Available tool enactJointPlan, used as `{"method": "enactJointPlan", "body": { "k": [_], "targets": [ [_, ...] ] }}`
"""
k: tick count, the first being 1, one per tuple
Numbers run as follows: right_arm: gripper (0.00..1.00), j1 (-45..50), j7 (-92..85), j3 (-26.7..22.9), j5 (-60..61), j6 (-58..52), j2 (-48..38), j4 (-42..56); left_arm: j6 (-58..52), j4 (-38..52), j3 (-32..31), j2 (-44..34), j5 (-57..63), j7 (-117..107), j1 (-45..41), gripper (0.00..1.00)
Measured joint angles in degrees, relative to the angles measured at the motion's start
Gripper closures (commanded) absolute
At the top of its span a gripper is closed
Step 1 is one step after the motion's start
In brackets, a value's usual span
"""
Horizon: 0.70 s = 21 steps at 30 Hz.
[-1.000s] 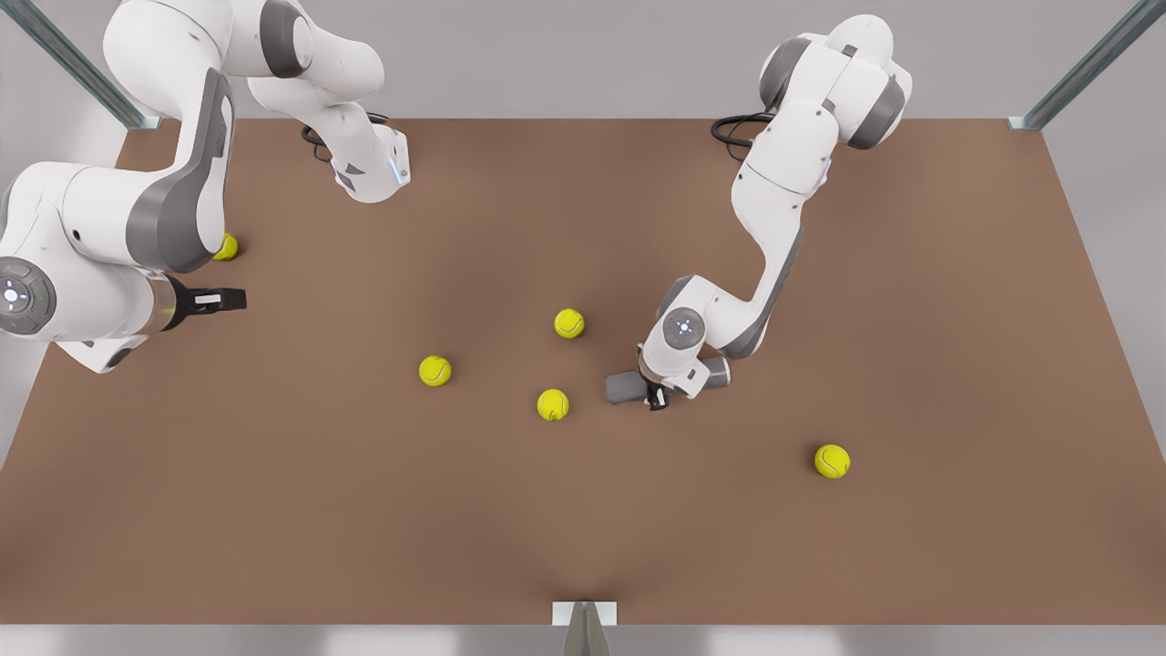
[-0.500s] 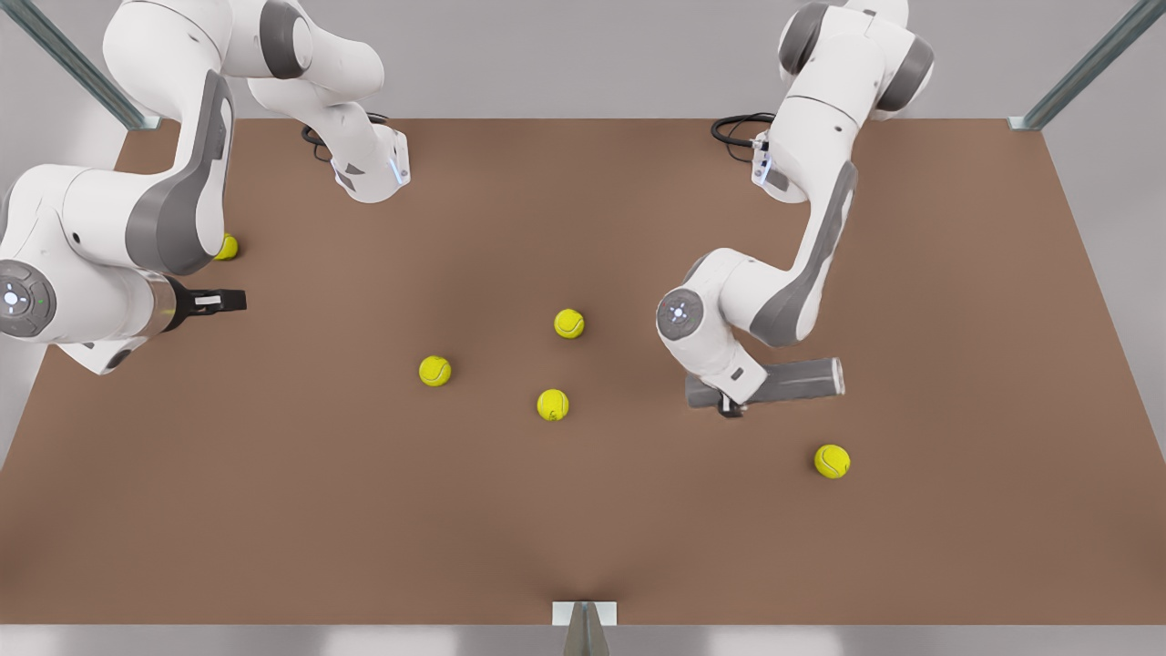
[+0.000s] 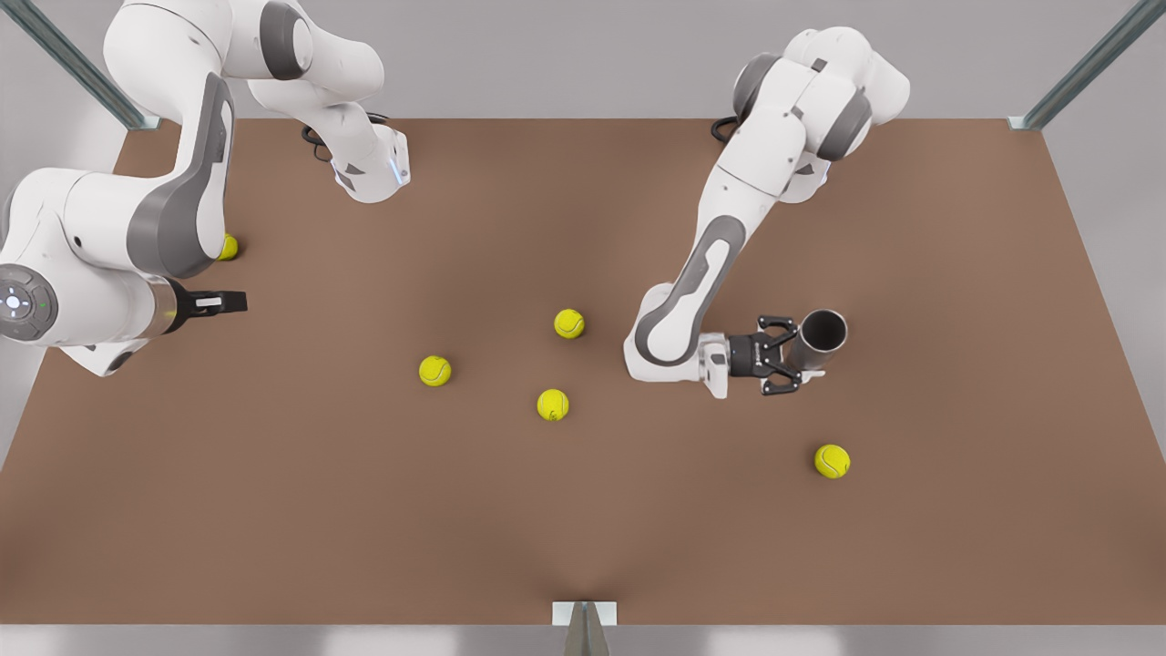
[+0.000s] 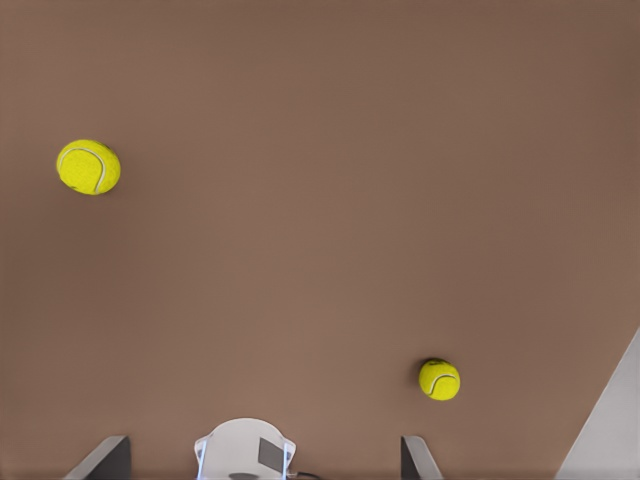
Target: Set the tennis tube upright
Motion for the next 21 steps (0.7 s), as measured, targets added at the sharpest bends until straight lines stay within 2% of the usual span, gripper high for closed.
{"method": "enactJointPlan", "body": {
  "k": [6, 21],
  "targets": [
    [0.00, -0.06, -0.02, 0.00, 0.04, 0.16, 0.14, 0.01, -0.58, 1.68, -0.07, 3.12, -0.91, -2.25, 0.50, 0.32],
    [0.00, 0.07, -0.04, 0.00, 0.04, 0.26, 0.58, 0.05, 6.33, 2.03, -0.10, 4.44, -5.51, -0.59, 1.57, 0.32]
  ]
}}
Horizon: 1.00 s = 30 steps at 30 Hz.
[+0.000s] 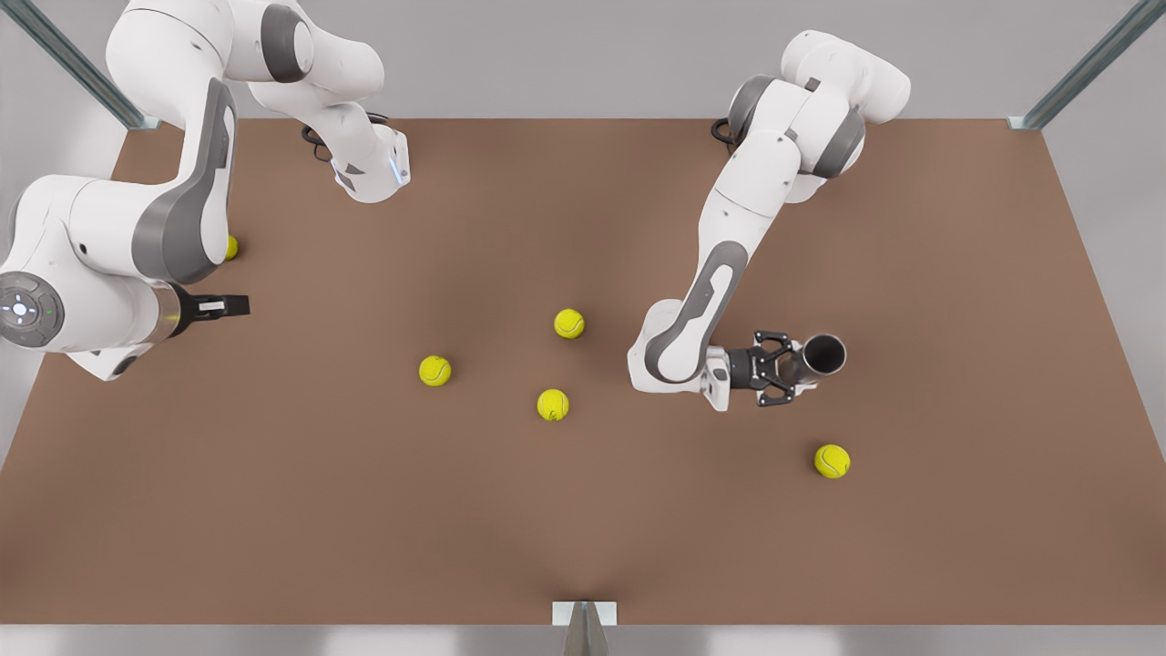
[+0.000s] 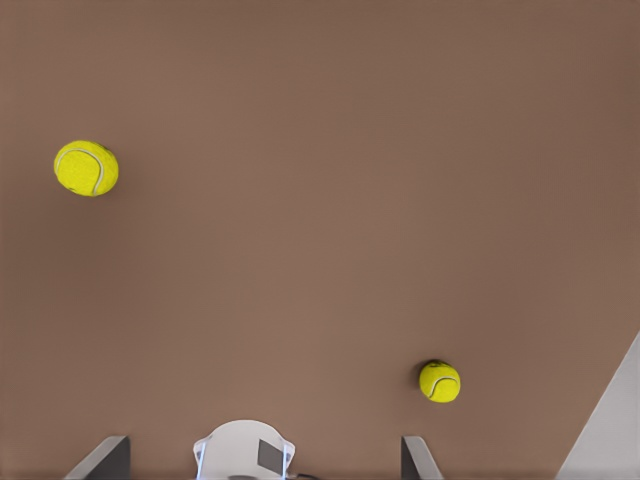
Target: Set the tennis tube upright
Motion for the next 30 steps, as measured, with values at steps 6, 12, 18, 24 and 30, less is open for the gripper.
{"method": "enactJointPlan", "body": {
  "k": [6, 12, 18, 24, 30],
  "targets": [
    [0.00, 0.04, 0.00, 0.00, -0.04, 0.01, 0.09, 0.01, 2.77, -0.01, 0.03, 0.50, -0.75, 0.09, 0.21, 0.32],
    [0.00, 0.13, 0.02, 0.00, -0.01, 0.06, 0.09, 0.01, 6.44, 0.02, 0.03, 0.47, -1.97, -2.21, 0.42, 0.32],
    [0.00, 0.26, 0.04, 0.00, -0.16, 0.11, 0.37, 0.21, 8.53, -0.03, 0.03, 0.34, -3.08, -5.70, 0.39, 0.32],
    [0.00, 0.28, 0.09, 0.09, -0.10, 0.49, 0.44, 0.27, 9.30, -0.04, 0.10, 1.37, -3.04, -8.70, 0.35, 0.32],
    [0.00, 0.28, 0.13, 0.09, -0.06, 0.69, 0.45, 0.18, 9.55, 0.02, 0.11, 2.49, -2.92, -10.99, 0.35, 0.00]
  ]
}}
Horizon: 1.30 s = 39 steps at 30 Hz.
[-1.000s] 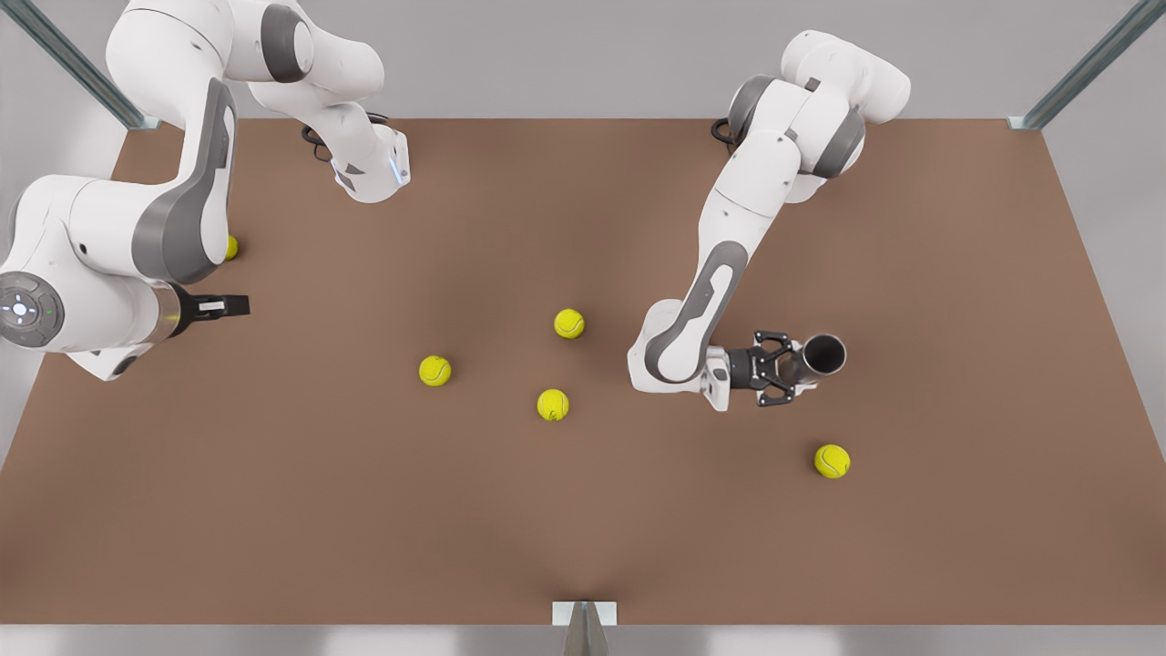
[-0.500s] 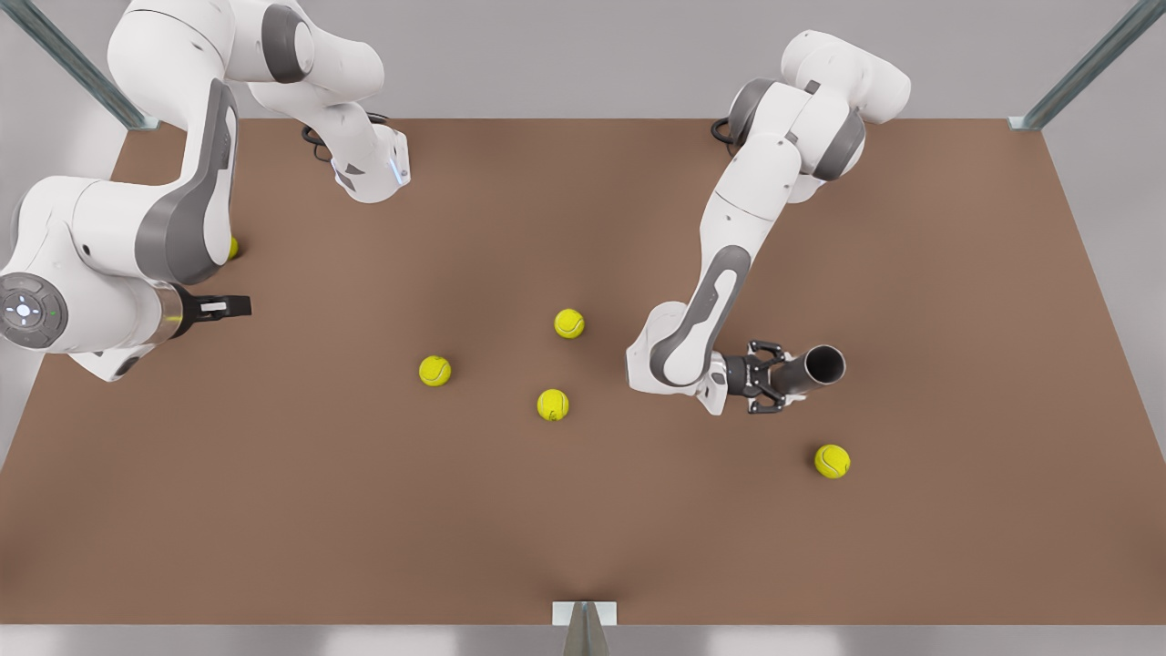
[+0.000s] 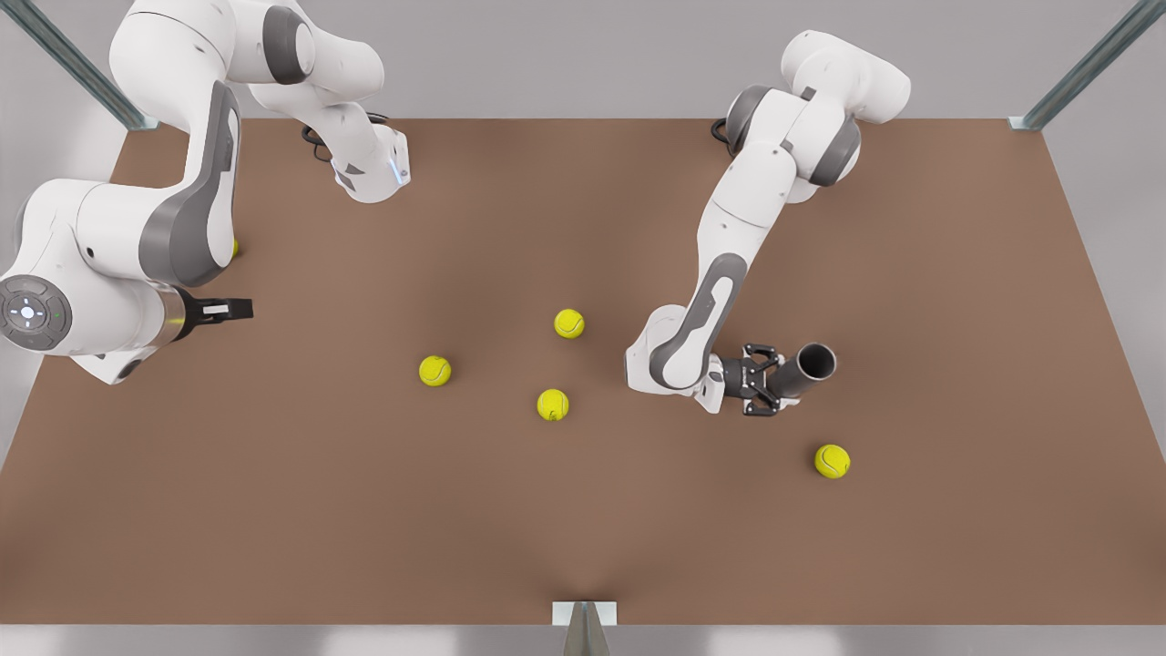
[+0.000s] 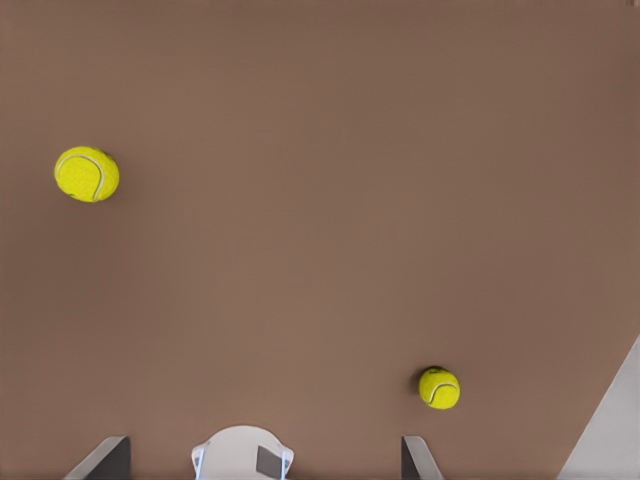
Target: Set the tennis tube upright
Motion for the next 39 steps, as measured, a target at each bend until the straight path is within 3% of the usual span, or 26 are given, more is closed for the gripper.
{"method": "enactJointPlan", "body": {
  "k": [32, 35, 39],
  "targets": [
    [0.00, -0.35, -0.14, 0.05, 0.06, 0.11, 0.07, -0.09, -4.05, 3.08, -1.25, 0.06, -2.69, -2.97, -2.36, 0.00],
    [0.00, -0.42, -0.15, 0.06, 0.06, 0.12, 0.08, -0.09, -5.57, 8.40, -3.70, 1.47, -4.89, -2.74, -3.62, 0.00],
    [0.00, -0.44, -0.17, 0.00, 0.06, 0.11, 0.09, -0.09, -8.06, 25.61, -12.68, 4.49, -8.73, -1.55, -3.83, 0.00]
  ]
}}
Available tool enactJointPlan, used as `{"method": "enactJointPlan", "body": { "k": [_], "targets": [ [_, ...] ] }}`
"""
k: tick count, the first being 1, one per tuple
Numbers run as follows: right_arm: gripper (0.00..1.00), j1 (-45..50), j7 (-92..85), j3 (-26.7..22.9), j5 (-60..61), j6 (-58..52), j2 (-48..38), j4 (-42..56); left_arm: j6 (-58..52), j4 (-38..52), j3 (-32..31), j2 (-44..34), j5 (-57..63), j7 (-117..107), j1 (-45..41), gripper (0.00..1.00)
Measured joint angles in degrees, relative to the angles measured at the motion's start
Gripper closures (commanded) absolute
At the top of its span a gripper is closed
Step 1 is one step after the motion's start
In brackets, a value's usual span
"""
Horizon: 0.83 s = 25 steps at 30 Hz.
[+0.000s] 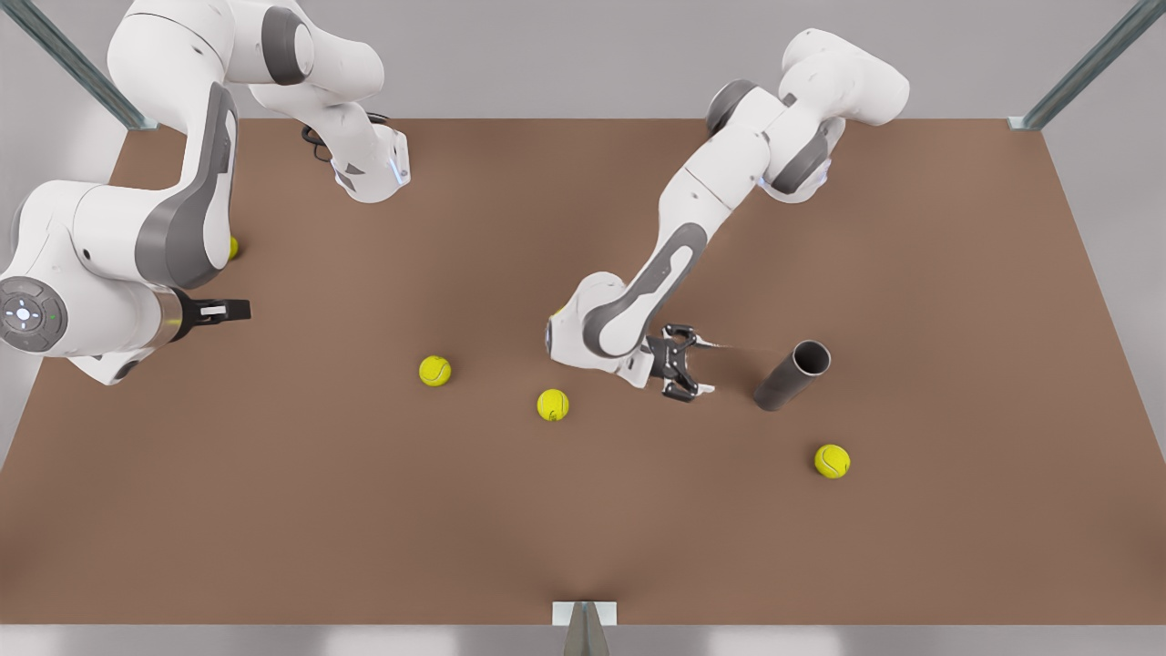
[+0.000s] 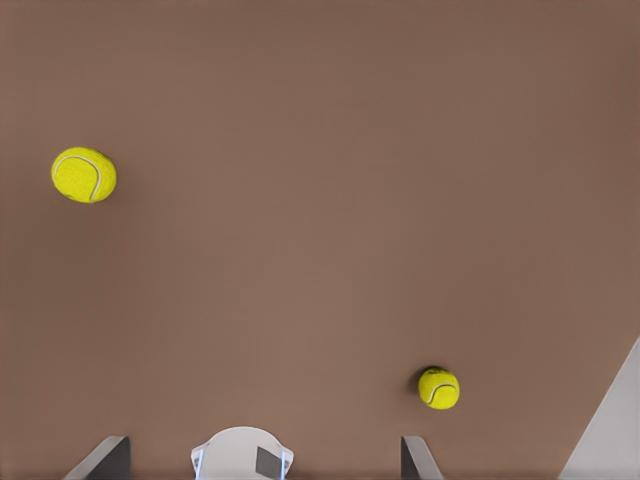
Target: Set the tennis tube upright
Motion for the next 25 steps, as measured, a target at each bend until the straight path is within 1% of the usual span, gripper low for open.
{"method": "enactJointPlan", "body": {
  "k": [1, 2, 3, 4, 7, 8, 10, 12, 13, 16, 25],
  "targets": [
    [0.00, 0.00, 0.00, 0.00, 0.00, 0.00, 0.00, 0.00, -0.38, 4.16, -1.26, -1.04, -2.33, 1.41, 0.48, 0.00],
    [0.00, 0.00, -0.01, 0.00, 0.00, 0.00, 0.00, 0.00, -0.48, 6.60, -1.93, -4.32, -6.67, 3.74, 2.95, 0.00],
    [0.00, 0.00, -0.01, 0.00, 0.00, 0.00, 0.00, 0.00, -0.05, 7.89, -2.18, -8.46, -11.99, 6.91, 7.14, 0.00],
    [0.00, 0.00, -0.02, 0.00, 0.00, 0.00, -0.02, 0.08, 0.69, 8.55, -2.29, -11.81, -17.08, 10.89, 11.77, 0.00],
    [0.00, 0.10, -0.02, -0.02, -0.01, 0.22, -0.19, 0.39, 2.52, 8.79, -2.36, -19.38, -30.43, 25.42, 21.72, 0.00],
    [0.00, 0.03, -0.02, -0.06, -0.01, 0.31, -0.38, 0.60, 2.98, 7.08, -2.25, -23.21, -33.80, 30.61, 24.45, 0.00],
    [0.00, -0.38, 0.01, 0.07, 0.01, 0.84, -4.22, -0.79, 5.01, -3.39, -2.16, -35.23, -38.60, 40.72, 28.91, 0.00],
    [0.00, -2.08, 0.07, 1.11, -0.03, 2.37, -11.14, -6.29, 6.45, -8.01, -1.83, -41.75, -42.32, 50.15, 32.43, 0.00],
    [0.00, -3.36, 0.11, 2.13, -0.10, 3.58, -14.01, -9.57, 7.06, -9.69, -0.88, -43.64, -44.16, 54.60, 33.29, 0.00],
    [0.00, -4.84, 0.20, 3.40, -0.24, 6.83, -17.53, -14.68, 8.91, -11.43, 0.34, -45.35, -47.87, 66.96, 34.97, 0.00],
    [0.00, -4.15, 0.63, 4.03, -0.30, 10.87, -17.94, -15.63, 11.14, -11.62, 0.37, -45.23, -50.49, 93.87, 34.85, 0.00]
  ]
}}
